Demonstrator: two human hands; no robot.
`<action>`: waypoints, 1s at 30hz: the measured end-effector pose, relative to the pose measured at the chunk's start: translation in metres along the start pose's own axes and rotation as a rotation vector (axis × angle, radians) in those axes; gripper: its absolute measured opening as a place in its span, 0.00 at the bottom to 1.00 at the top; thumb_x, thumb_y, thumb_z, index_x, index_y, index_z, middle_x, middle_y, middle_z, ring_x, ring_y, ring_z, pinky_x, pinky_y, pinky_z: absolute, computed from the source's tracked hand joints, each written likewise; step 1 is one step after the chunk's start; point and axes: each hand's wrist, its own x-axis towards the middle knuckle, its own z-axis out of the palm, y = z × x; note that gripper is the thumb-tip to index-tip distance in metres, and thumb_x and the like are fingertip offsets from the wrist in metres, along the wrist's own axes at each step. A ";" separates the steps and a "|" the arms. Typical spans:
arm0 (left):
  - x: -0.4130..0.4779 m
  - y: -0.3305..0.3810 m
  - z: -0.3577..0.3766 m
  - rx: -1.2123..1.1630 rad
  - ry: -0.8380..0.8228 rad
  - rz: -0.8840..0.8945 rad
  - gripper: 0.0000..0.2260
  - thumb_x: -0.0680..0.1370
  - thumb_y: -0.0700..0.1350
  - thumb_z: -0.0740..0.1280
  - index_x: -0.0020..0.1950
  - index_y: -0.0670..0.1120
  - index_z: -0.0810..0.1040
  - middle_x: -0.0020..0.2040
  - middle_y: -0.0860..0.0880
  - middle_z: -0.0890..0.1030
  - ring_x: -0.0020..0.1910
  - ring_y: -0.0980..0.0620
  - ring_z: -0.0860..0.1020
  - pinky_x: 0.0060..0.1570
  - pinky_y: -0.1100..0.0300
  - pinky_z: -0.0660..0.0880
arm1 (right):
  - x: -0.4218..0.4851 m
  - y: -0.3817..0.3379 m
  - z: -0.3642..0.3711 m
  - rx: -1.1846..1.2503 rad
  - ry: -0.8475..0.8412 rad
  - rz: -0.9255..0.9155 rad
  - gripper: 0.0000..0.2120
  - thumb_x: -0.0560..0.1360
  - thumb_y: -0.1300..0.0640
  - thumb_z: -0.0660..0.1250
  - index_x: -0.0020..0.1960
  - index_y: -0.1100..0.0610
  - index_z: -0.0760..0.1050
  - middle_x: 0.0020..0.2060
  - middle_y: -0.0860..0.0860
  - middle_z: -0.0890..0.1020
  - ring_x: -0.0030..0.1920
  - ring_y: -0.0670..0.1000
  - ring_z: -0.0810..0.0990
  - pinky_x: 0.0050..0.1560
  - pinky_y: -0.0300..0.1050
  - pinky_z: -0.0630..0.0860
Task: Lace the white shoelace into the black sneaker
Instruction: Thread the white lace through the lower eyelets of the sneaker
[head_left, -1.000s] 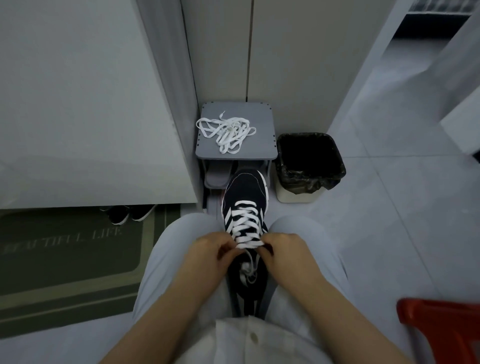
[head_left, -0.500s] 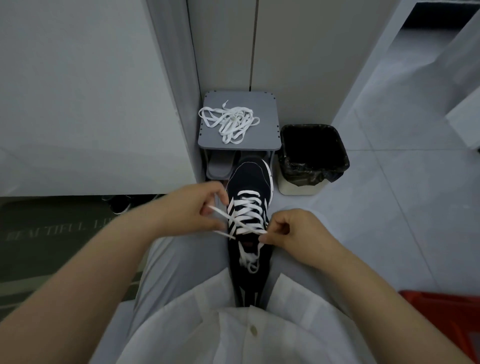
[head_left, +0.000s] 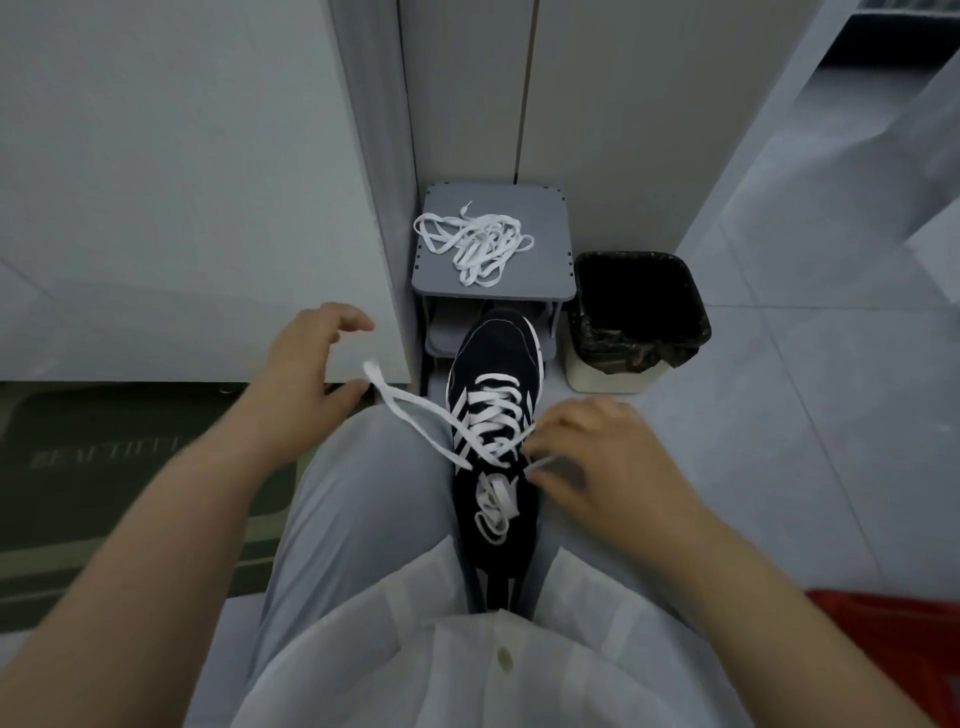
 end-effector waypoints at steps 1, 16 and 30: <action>-0.009 0.010 0.006 -0.045 0.047 0.105 0.13 0.72 0.34 0.66 0.53 0.48 0.74 0.51 0.55 0.72 0.52 0.59 0.69 0.54 0.67 0.63 | -0.005 -0.001 0.009 -0.062 -0.034 -0.008 0.11 0.69 0.45 0.62 0.43 0.48 0.81 0.42 0.43 0.81 0.44 0.49 0.77 0.47 0.43 0.70; -0.021 0.026 0.015 -0.203 0.078 -0.014 0.06 0.76 0.45 0.62 0.39 0.51 0.73 0.37 0.56 0.78 0.38 0.62 0.73 0.42 0.71 0.69 | -0.010 -0.018 -0.009 0.152 0.197 -0.021 0.12 0.71 0.55 0.62 0.53 0.49 0.75 0.47 0.43 0.78 0.51 0.45 0.74 0.60 0.44 0.67; -0.033 0.034 0.019 -0.230 -0.073 0.025 0.09 0.71 0.56 0.65 0.45 0.54 0.79 0.45 0.55 0.76 0.44 0.59 0.73 0.49 0.70 0.68 | -0.014 0.013 -0.028 0.219 0.395 0.202 0.04 0.74 0.52 0.62 0.46 0.48 0.76 0.42 0.41 0.77 0.48 0.41 0.68 0.64 0.55 0.62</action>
